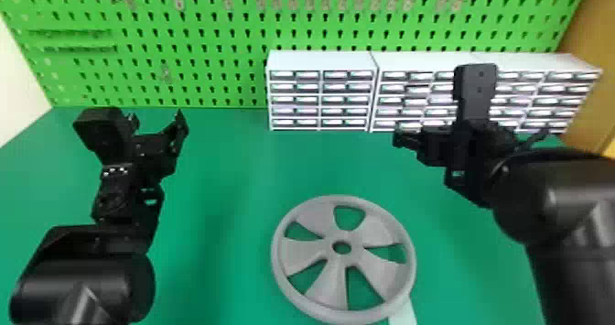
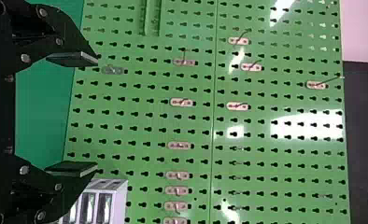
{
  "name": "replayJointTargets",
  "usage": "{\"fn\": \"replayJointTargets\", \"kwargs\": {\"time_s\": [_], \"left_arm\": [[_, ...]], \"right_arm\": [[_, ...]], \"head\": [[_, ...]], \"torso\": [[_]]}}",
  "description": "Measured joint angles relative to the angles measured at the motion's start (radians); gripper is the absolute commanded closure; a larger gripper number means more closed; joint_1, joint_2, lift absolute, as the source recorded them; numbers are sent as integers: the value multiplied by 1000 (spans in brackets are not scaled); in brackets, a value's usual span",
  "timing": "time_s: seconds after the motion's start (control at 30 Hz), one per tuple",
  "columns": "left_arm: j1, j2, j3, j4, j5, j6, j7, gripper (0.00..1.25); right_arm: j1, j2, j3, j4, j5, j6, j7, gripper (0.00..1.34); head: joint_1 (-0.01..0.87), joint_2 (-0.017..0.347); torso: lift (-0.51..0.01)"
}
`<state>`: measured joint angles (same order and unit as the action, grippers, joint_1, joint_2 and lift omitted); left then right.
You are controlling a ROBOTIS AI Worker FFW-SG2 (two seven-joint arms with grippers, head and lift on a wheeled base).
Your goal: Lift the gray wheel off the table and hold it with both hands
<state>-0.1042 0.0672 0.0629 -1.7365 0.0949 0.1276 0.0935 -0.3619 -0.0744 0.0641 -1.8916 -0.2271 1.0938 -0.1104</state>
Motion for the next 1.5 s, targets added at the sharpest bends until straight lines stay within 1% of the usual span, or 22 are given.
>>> {"fn": "replayJointTargets", "kwargs": {"time_s": [0.1, 0.3, 0.53, 0.67, 0.83, 0.97, 1.2, 1.5], "left_arm": [[0, 0, -1, 0, -2, 0, 0, 460], [-3, 0, -4, 0, -9, 0, 0, 460], [-8, 7, -13, 1, -13, 1, 0, 460], [-13, 17, -23, 1, -15, 1, 1, 461], [-15, 26, -28, 2, -14, 1, 2, 461], [-16, 28, -29, 2, -14, 1, 2, 461], [-17, 31, -31, 3, -15, 1, 2, 461], [-18, 36, -30, 3, -14, 1, 2, 461]], "right_arm": [[-27, -1, -12, -4, -25, 102, 0, 271], [-75, -6, -18, 6, -47, 291, 0, 271], [-104, -19, -21, 42, -94, 443, 0, 271], [-110, -33, -14, 68, -128, 463, 0, 271], [-115, -39, -10, 95, -151, 466, 0, 271], [-125, -42, 0, 129, -167, 466, 0, 269], [-139, -55, 10, 189, -193, 466, 0, 271], [-138, -70, 10, 218, -215, 466, 0, 271]], "head": [[657, 60], [657, 60], [657, 60], [657, 60], [657, 60], [657, 60], [657, 60], [657, 60]], "torso": [[-95], [-95], [-95], [-95], [-95], [-95], [-95], [-95]]}}
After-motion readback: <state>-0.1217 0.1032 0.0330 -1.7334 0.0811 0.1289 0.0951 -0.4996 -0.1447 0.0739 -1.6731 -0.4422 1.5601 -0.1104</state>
